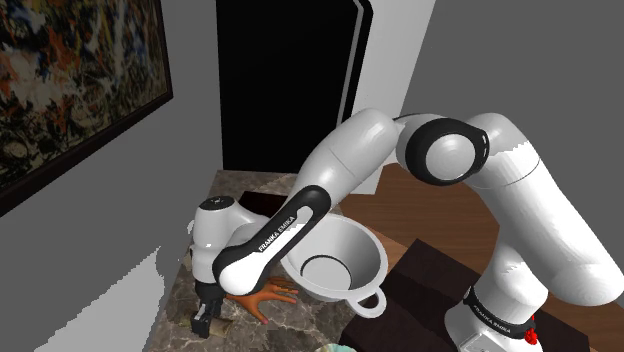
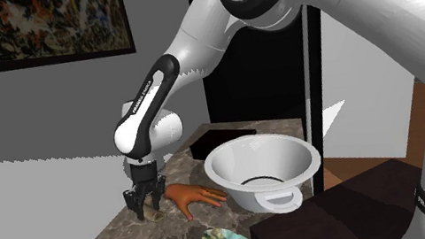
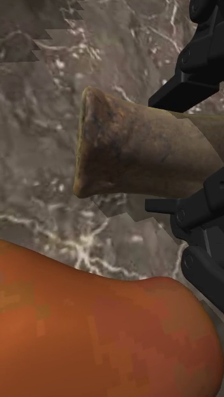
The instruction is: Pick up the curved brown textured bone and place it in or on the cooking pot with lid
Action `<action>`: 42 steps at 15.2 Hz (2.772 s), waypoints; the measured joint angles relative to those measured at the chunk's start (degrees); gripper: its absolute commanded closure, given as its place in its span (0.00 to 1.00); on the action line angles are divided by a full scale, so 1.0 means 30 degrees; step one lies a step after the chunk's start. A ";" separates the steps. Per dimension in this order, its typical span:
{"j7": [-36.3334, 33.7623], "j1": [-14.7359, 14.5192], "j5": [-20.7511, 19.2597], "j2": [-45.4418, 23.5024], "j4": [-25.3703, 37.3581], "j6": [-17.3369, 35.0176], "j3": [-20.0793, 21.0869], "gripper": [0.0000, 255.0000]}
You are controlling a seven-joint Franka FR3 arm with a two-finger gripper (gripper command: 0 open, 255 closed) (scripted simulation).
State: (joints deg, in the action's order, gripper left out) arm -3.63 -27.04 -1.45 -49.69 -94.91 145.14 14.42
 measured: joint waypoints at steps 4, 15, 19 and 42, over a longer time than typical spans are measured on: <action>-0.0042 0.0036 0.0043 0.0400 -0.0090 -0.0306 0.0058 1.00; -0.0159 0.0355 0.0343 0.2682 -0.0872 -0.1774 0.0428 1.00; -0.0189 0.0462 0.0456 0.3409 -0.0992 -0.2377 0.0548 1.00; 0.0010 0.1316 0.1339 0.7575 -0.1674 -0.5819 0.1162 1.00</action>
State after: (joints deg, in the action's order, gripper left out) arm -3.60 -23.09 2.57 -26.96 -99.94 127.68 17.91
